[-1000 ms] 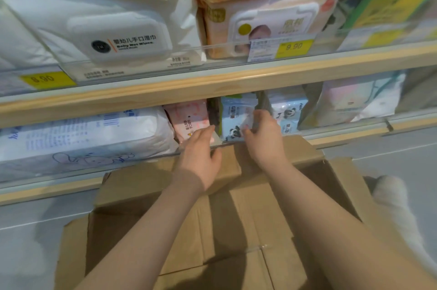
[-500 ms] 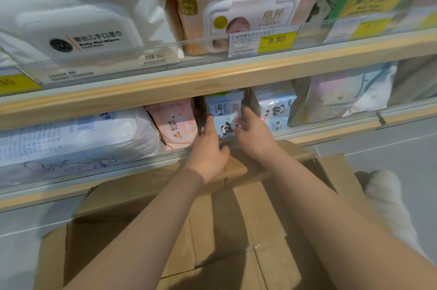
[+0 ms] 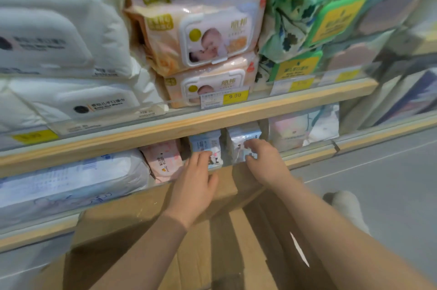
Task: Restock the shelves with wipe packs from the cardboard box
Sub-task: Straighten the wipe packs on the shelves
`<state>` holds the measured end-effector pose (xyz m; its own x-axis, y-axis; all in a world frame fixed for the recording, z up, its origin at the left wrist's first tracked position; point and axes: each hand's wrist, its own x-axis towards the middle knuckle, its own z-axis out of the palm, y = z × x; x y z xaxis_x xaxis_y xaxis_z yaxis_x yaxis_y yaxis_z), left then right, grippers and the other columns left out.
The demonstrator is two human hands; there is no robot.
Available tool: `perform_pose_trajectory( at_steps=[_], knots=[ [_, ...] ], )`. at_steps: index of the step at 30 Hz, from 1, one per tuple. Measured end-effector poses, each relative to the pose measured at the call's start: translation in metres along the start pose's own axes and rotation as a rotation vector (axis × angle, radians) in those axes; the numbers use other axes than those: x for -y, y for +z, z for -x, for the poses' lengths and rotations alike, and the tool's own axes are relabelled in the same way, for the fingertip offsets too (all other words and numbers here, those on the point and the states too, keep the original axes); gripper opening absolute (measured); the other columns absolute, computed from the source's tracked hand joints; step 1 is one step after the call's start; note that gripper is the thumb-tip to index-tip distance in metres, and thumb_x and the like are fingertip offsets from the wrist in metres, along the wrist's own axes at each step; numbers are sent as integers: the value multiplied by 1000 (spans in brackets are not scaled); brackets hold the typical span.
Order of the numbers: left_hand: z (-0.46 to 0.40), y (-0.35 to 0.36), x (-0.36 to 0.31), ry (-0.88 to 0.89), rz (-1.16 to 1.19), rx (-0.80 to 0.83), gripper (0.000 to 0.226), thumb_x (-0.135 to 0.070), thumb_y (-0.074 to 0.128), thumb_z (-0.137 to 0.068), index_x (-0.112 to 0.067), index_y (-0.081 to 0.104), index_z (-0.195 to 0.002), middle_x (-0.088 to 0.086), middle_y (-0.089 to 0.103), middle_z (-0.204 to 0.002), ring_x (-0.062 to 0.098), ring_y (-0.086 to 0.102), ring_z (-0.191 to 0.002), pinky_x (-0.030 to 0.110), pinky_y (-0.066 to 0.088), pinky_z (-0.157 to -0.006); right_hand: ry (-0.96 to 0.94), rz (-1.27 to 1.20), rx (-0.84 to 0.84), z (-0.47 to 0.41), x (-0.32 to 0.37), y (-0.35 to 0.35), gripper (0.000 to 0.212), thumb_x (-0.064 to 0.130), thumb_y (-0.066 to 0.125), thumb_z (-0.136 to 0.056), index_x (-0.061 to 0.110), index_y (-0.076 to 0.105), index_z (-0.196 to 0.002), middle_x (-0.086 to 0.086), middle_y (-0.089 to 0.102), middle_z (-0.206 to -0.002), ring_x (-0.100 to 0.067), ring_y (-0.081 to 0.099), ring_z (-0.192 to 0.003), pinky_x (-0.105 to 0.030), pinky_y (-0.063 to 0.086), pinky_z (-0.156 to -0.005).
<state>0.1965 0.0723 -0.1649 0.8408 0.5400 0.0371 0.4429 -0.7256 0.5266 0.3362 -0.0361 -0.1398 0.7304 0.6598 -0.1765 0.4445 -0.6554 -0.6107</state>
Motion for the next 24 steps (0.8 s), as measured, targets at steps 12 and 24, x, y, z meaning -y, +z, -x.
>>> perform_pose_trajectory(
  at_steps=[12,24],
  knots=[
    [-5,-141,-118,334,-21,-225,44,-32,46,-94,-26,36,-136,-10,39,-136,11,39,-124,29,41,-90,-193,126,-257,67,52,-167,49,25,59,-91,18,42,-136,-1,45,-137,-18,44,-124,-28,36,-98],
    [-93,-205,-150,127,-425,-277,46,-53,46,-88,-19,51,-119,7,59,-112,28,55,-104,35,42,-75,-543,562,-531,13,104,-215,73,34,69,-81,19,34,-143,-5,32,-150,-30,27,-138,-46,20,-114]
  ],
)
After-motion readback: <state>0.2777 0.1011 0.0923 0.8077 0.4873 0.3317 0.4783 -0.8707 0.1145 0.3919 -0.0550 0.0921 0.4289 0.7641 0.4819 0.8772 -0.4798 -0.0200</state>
